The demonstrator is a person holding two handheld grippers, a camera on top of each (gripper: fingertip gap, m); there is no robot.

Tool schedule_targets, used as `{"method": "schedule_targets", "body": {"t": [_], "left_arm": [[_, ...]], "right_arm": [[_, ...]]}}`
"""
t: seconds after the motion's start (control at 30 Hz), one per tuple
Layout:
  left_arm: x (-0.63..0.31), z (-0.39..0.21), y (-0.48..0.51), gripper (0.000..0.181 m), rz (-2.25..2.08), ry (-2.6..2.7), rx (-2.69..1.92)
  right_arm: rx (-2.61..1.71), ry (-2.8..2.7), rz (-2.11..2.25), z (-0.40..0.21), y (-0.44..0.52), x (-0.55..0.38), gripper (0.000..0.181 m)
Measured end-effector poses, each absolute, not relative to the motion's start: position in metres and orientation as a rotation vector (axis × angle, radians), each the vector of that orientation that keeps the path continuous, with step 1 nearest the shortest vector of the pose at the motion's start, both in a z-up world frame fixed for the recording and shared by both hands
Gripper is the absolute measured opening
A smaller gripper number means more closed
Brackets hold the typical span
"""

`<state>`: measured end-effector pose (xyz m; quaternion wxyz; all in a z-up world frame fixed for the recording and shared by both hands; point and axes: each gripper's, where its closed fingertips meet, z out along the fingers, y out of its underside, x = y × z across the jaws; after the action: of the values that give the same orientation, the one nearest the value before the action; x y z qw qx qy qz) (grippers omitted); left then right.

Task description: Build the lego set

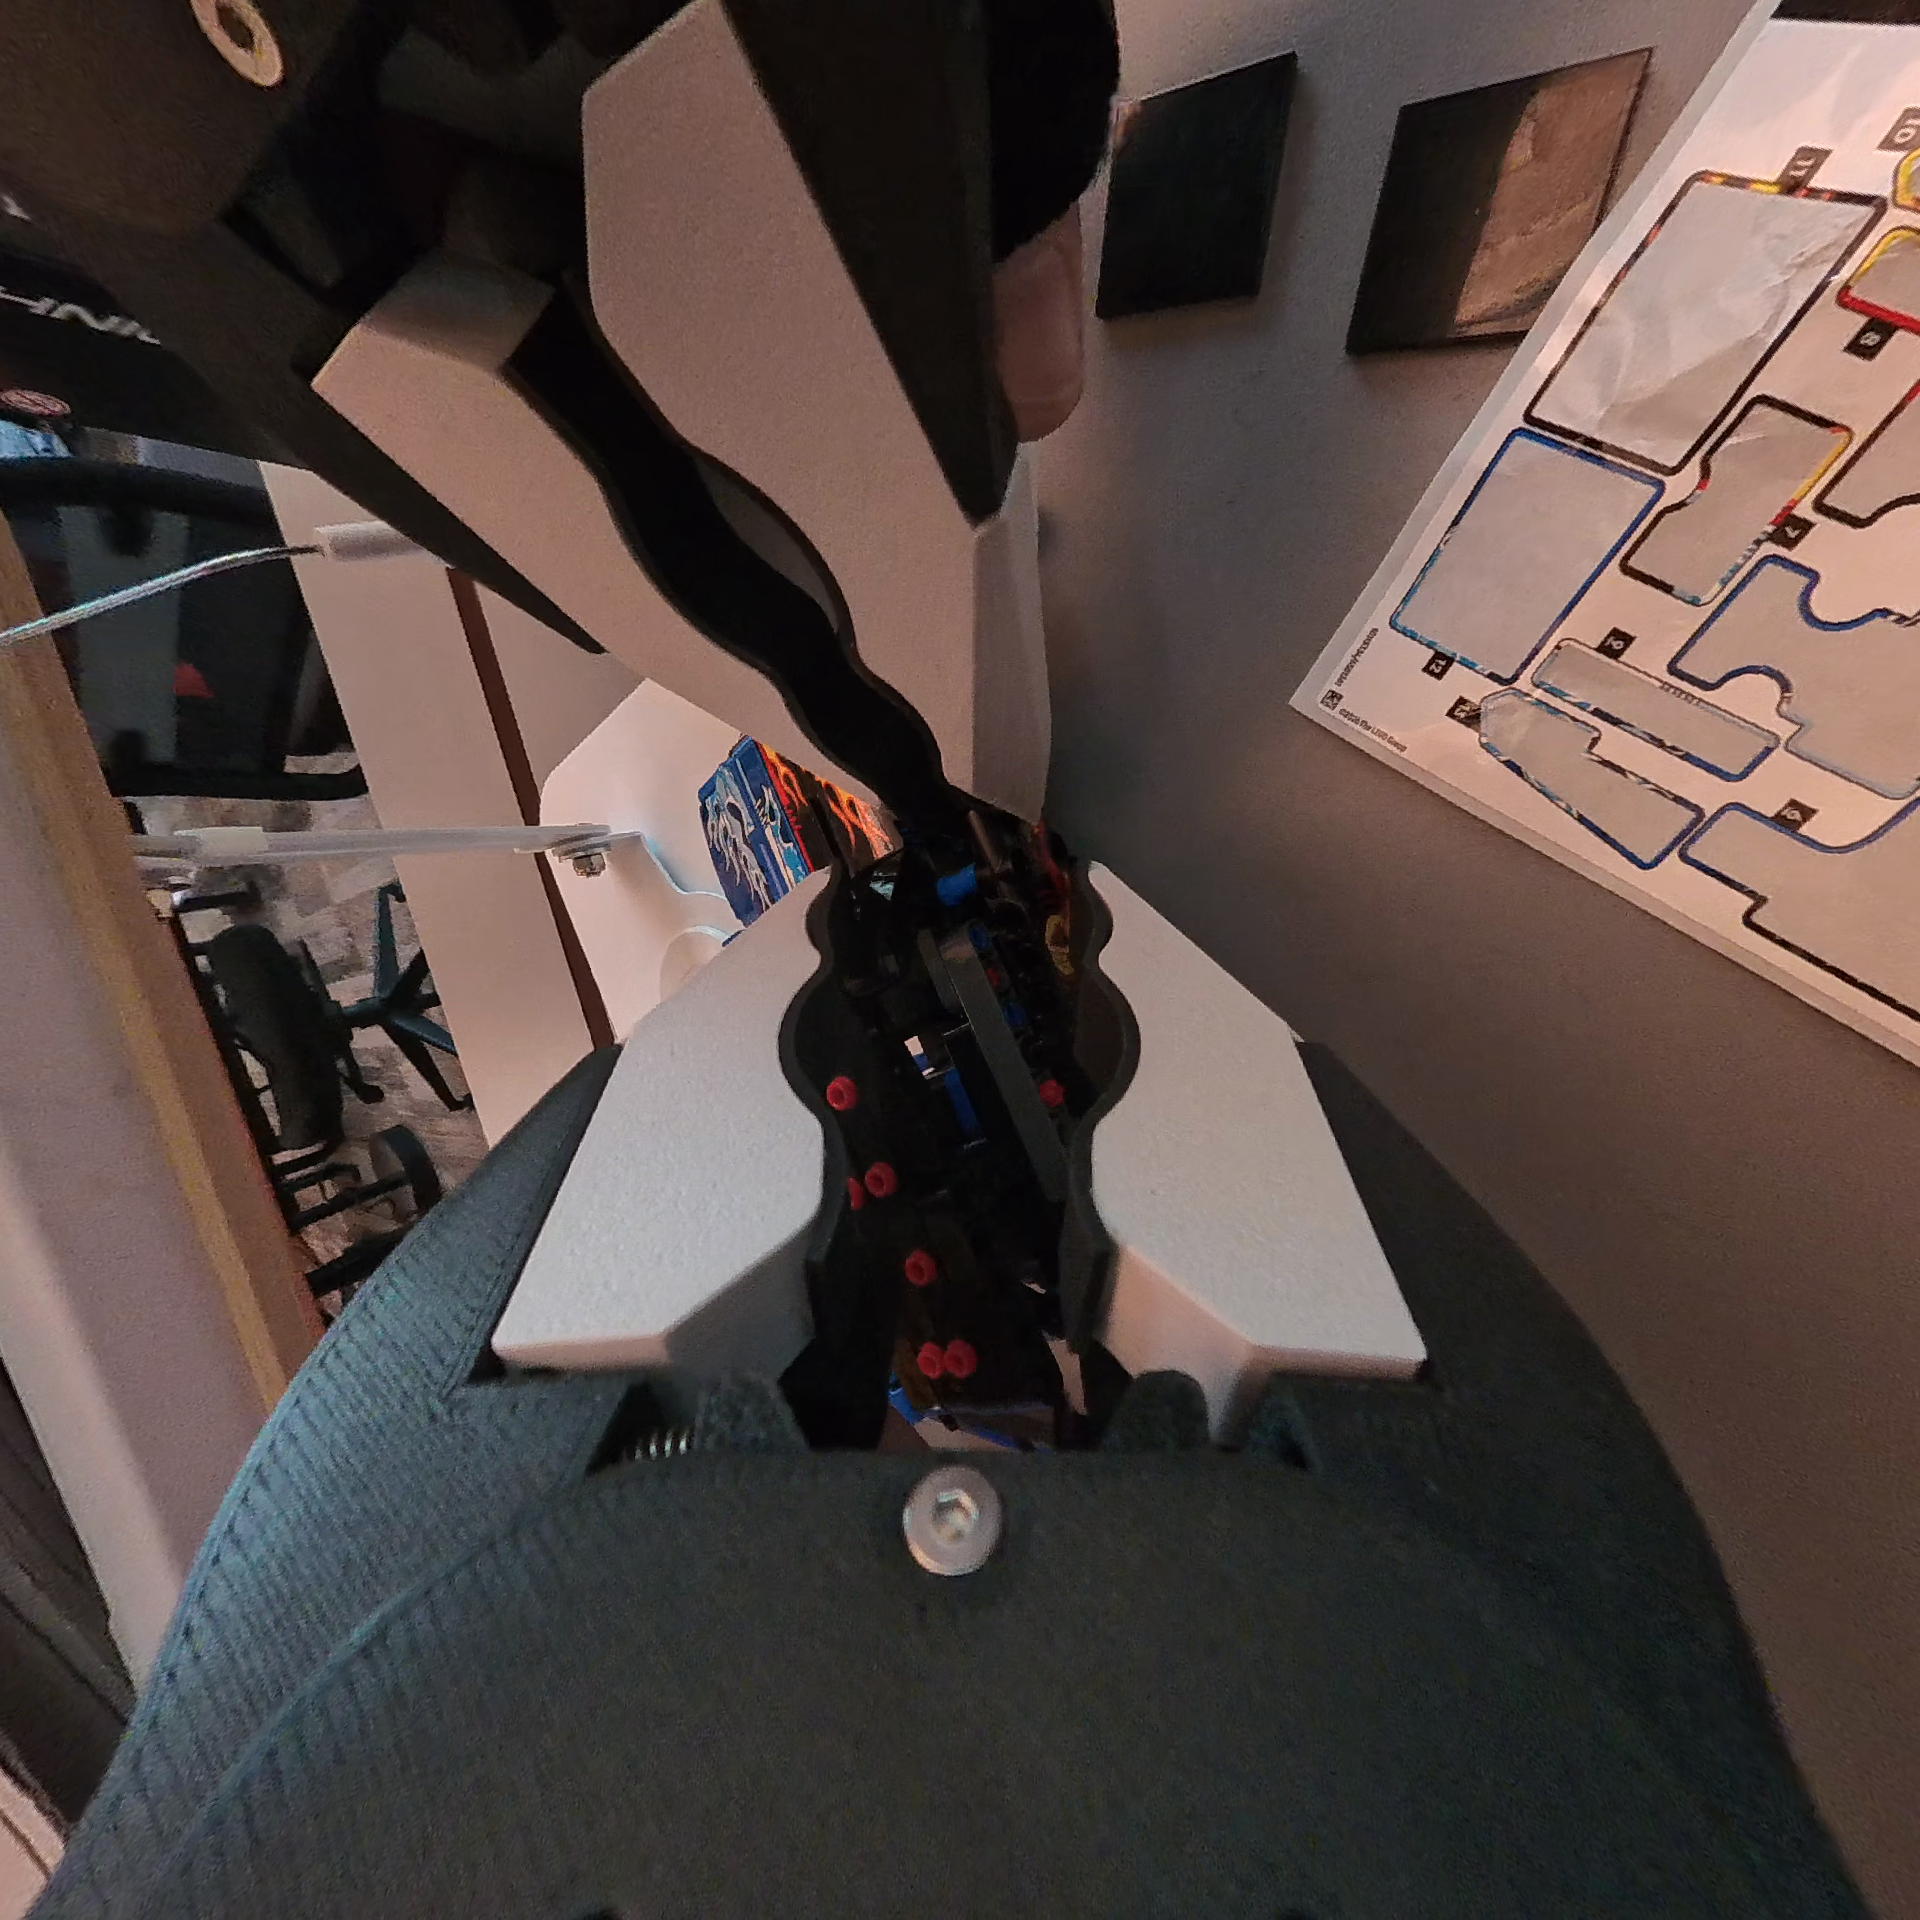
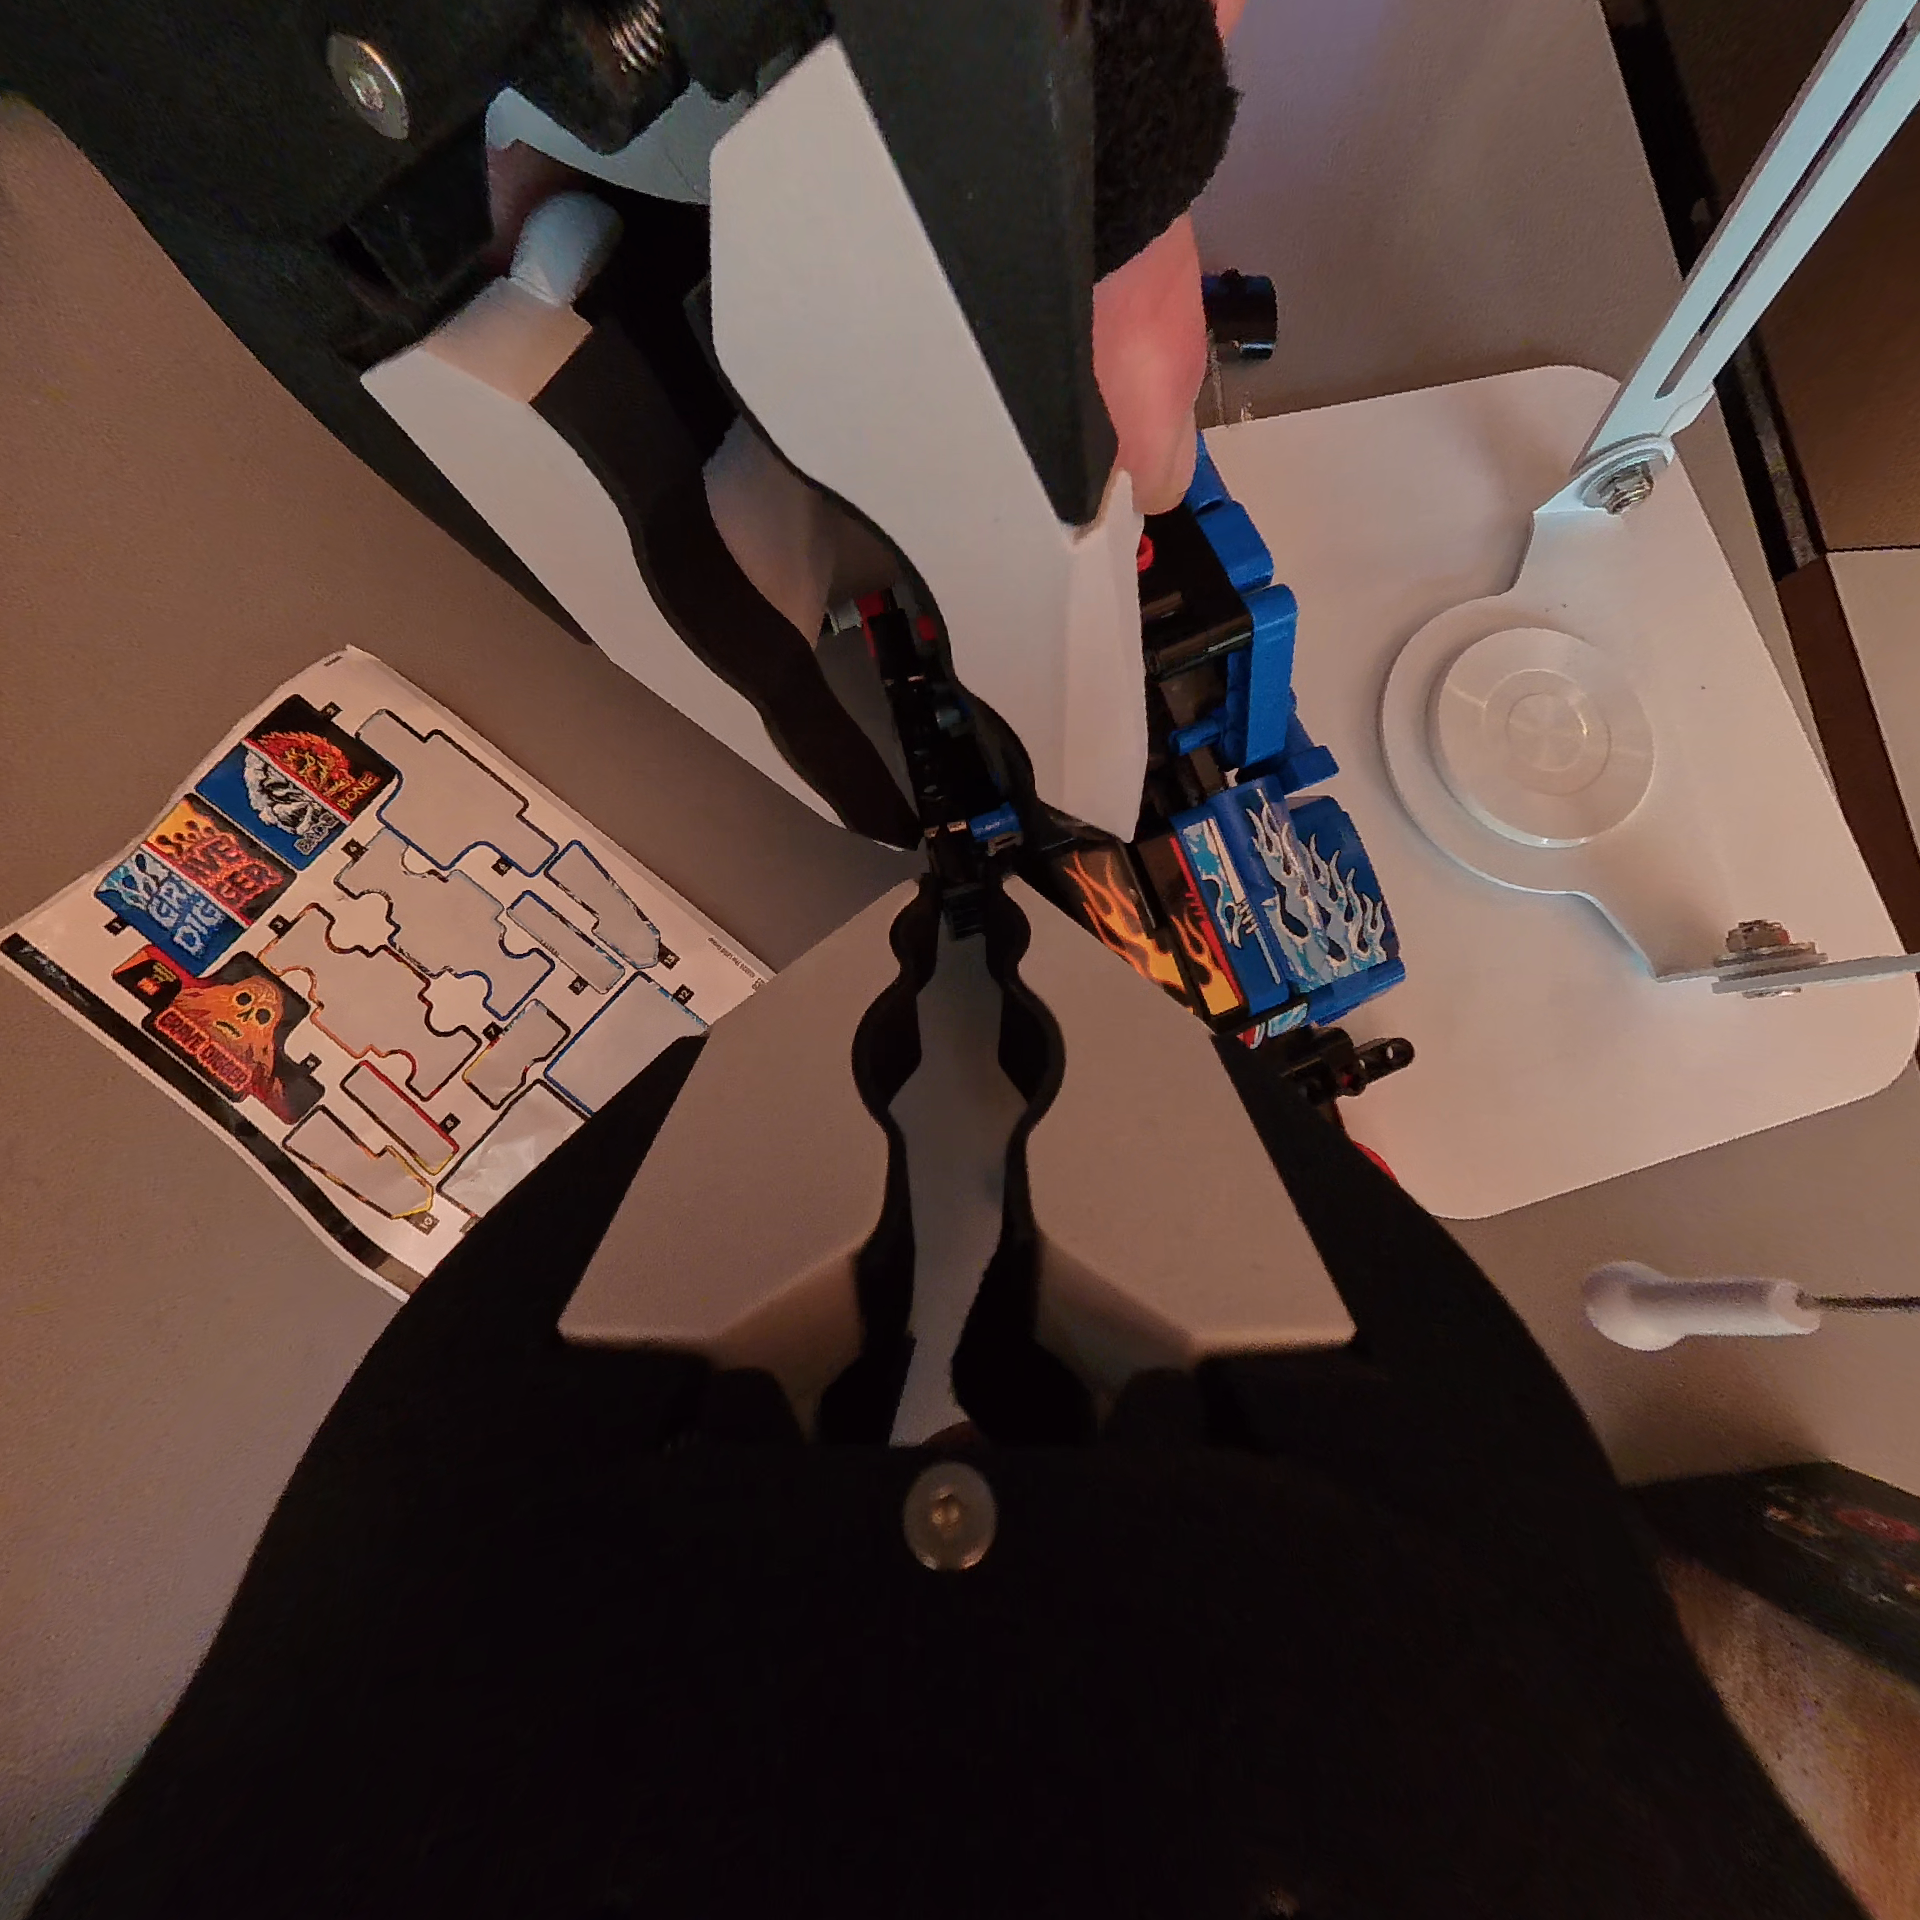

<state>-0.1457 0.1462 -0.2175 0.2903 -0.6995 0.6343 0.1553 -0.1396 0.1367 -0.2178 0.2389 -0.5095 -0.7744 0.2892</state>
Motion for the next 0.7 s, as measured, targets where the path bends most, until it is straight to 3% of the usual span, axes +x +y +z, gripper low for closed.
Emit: {"method": "schedule_targets", "body": {"t": [0.7], "left_arm": [[-0.1474, -0.2162, 0.1449, 0.037, 0.285, 1.585, -1.857]], "right_arm": [[-1.411, -2.099, 0.811, -0.2203, 0.1346, -0.1467, 0.007]]}}
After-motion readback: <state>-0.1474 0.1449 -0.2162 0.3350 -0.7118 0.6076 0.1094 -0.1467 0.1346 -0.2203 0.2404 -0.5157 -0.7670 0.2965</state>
